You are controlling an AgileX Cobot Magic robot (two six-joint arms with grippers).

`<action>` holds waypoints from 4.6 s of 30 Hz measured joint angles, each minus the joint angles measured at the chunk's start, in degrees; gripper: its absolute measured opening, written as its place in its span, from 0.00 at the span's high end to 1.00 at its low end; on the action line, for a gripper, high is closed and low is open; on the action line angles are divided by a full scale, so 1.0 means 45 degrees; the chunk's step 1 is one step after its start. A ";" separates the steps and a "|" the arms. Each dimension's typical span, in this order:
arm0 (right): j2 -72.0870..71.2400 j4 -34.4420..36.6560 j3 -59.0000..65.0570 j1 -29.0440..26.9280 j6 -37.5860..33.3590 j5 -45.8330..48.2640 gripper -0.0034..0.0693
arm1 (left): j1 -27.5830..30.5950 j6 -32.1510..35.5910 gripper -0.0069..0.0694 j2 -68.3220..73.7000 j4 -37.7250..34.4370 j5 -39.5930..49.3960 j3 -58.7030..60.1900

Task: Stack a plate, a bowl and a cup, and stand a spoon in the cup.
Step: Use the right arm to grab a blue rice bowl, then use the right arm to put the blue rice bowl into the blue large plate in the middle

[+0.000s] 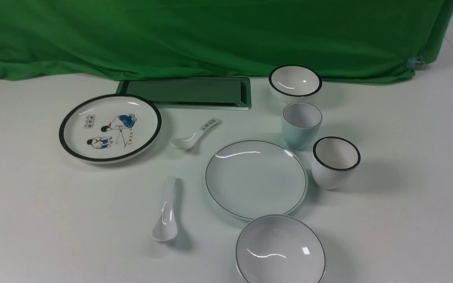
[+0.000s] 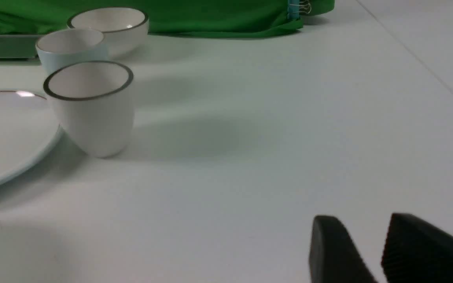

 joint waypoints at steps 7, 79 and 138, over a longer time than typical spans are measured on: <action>0.0000 0.0000 0.0000 0.0000 0.0000 0.0000 0.62 | 0.0000 0.0000 0.95 0.0000 0.0000 0.0000 0.0000; 0.9429 0.2066 -0.8709 0.3751 -0.4310 0.3794 0.93 | -0.2467 0.1625 0.95 1.2175 -0.2731 0.9804 -1.1965; 2.5997 0.3323 -2.0443 0.6029 -0.3026 0.6151 0.81 | -0.9362 -0.3399 0.92 1.5893 0.5303 0.8578 -1.2449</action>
